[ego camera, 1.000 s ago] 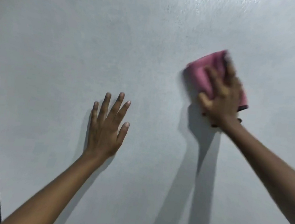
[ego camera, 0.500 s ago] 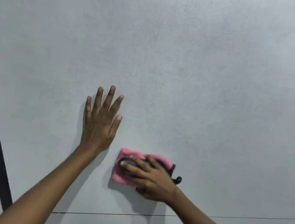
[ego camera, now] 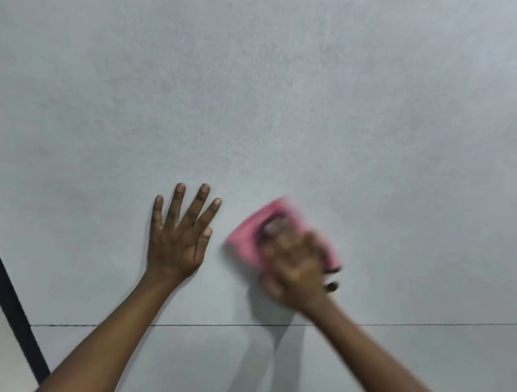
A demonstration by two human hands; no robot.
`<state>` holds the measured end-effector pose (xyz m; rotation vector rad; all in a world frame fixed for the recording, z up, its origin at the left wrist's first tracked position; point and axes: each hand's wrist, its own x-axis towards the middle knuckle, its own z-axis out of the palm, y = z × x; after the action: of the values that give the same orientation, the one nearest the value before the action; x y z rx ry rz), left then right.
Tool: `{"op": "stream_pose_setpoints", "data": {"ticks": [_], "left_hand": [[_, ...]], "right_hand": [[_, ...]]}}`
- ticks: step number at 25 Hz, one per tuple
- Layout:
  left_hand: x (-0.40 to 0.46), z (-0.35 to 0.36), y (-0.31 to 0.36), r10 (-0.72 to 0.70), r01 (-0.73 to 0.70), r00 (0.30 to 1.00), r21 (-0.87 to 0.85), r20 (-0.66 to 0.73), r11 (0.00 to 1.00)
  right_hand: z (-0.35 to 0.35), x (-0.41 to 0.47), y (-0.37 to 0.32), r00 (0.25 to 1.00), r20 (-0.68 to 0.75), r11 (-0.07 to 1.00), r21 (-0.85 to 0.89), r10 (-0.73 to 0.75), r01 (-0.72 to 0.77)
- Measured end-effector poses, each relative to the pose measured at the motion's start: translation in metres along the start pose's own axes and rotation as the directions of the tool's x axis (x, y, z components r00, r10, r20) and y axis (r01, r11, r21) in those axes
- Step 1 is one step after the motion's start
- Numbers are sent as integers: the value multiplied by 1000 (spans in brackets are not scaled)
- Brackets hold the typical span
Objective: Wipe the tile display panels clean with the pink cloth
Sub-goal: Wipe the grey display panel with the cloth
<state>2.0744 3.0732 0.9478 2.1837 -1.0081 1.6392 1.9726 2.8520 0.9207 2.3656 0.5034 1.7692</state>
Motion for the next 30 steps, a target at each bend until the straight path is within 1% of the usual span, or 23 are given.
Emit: {"op": "stream_pose_setpoints", "data": {"ticks": [1, 2, 3, 4, 5, 7, 9, 10, 12, 13, 14, 15, 16, 17, 18, 19, 20, 21, 22, 24, 26, 28, 30], "left_hand": [[2, -3, -2, 8, -7, 1000, -15, 13, 1000], [3, -5, -2, 0, 1, 1000, -38, 21, 999], [3, -8, 1, -30, 31, 999, -74, 20, 997], [2, -11, 7, -82, 83, 997, -120, 15, 989], [0, -14, 18, -136, 135, 991, -164, 5, 977], [-3, -14, 50, -159, 153, 987, -219, -11, 964], [1, -2, 80, -83, 79, 996, -240, -9, 968], [6, 6, 91, -63, 60, 998, -236, -3, 970], [13, 23, 105, -84, 82, 996, -158, -1, 984], [11, 30, 108, -107, 105, 994, -107, -10, 989], [6, 34, 109, -123, 121, 992, -70, -22, 990], [1, 39, 110, -124, 122, 992, -49, -32, 991], [-5, 42, 111, -104, 103, 994, -36, -39, 994], [-10, 43, 111, -70, 69, 997, -28, -45, 997], [-11, 44, 111, -37, 36, 998, -22, -50, 999], [-11, 45, 110, -13, 13, 999, -9, -47, 1000], [-9, 44, 109, -4, 4, 999, 4, -34, 1000], [-7, 43, 109, -13, 13, 1000, 6, -19, 1000], [-5, 40, 110, -38, 38, 999, -18, -8, 999], [4, 27, 119, -104, 102, 995, -147, -8, 984], [44, 4, 127, -141, 114, 987, -283, -74, 952], [106, -20, 121, -184, 127, 971, -323, -152, 938], [157, -34, 102, -224, 171, 956, -260, -190, 950]], "right_hand": [[21, -30, -41, 952, 183, 969, 71, -247, 238], [31, -54, -71, 828, 338, 894, 141, -447, 425], [34, -71, -84, 728, 437, 844, 178, -528, 506], [32, -79, -81, 714, 446, 836, 191, -540, 514], [24, -77, -63, 764, 398, 860, 190, -508, 473], [-8, -56, -2, 923, 240, 954, 103, -299, 282], [-62, -28, 88, 1000, 17, 998, -63, 6, -5], [-90, -13, 131, 982, -106, 980, -104, 156, -167], [-129, 6, 184, 827, -303, 870, 16, 474, -493], [-131, 2, 190, 753, -344, 817, 77, 560, -572], [-121, -11, 183, 734, -341, 797, 90, 588, -597], [-104, -33, 164, 774, -286, 820, 83, 564, -567], [-81, -64, 136, 870, -165, 885, 40, 464, -464], [-58, -104, 104, 972, 28, 972, -12, 235, -235], [-44, -139, 75, 965, 258, 998, -18, -54, 61], [-38, -163, 56, 854, 432, 950, 23, -291, 312], [-38, -175, 51, 759, 513, 902, 74, -400, 426], [-42, -173, 59, 747, 513, 893, 100, -424, 439], [-50, -160, 75, 796, 460, 913, 92, -393, 397], [-74, -111, 125, 942, 282, 982, 8, -182, 187], [-111, -40, 189, 998, 2, 995, -73, 64, -63], [-153, 39, 242, 919, -236, 945, -6, 317, -327], [-183, 104, 266, 767, -371, 844, 103, 524, -527]]}}
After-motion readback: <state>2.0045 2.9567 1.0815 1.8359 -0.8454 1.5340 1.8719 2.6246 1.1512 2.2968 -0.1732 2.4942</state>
